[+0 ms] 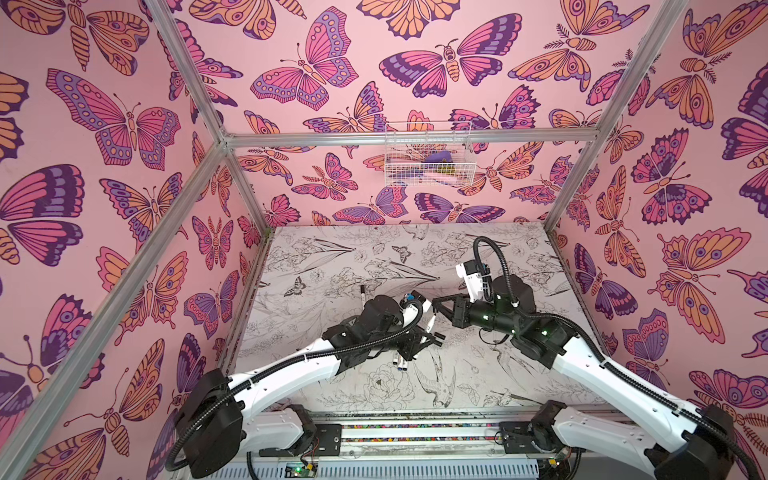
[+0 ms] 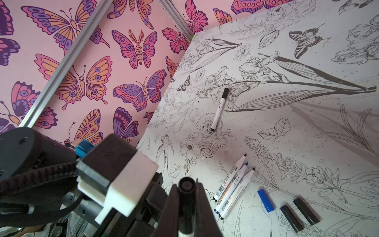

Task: Insert the pens into the pen caps
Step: 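Lift the black cap with the right gripper over the marker tip in the left gripper, then push the black cap down onto the marker tip with the right gripper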

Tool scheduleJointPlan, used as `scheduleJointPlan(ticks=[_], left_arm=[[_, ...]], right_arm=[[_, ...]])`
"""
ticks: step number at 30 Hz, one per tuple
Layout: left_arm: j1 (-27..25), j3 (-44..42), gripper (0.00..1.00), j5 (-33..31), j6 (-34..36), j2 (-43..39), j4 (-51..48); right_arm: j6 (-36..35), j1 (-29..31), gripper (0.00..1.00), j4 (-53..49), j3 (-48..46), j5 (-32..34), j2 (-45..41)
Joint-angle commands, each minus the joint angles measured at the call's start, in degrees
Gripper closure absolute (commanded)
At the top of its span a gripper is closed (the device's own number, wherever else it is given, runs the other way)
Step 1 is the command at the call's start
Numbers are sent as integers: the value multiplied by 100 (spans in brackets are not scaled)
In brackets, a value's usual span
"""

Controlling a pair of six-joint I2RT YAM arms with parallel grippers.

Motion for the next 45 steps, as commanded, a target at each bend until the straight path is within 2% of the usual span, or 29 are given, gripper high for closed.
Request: scheduleJointPlan(ticks=[1, 12, 18, 26, 33, 40, 45], left_arm=[[-39, 113, 100, 41, 73, 3, 121], [-38, 126, 100, -73, 35, 34, 190], [-12, 122, 100, -202, -111, 55, 623], [259, 409, 100, -101, -362, 356, 1152], [639, 477, 100, -70, -826, 403, 1954], [639, 752, 100, -231, -229, 290, 1847], [406, 699, 100, -852, 592, -17, 1802]], right_arm=[[11, -20, 100, 12, -69, -14, -16], [305, -15, 100, 188, -322, -176, -283], [523, -6, 100, 331, -507, -368, -479], [512, 35, 100, 330, -497, -615, -682], [252, 45, 100, 228, -359, -1122, -766], [-288, 184, 100, -297, -30, -1549, -624], [-775, 526, 100, -841, 352, -1594, -365]])
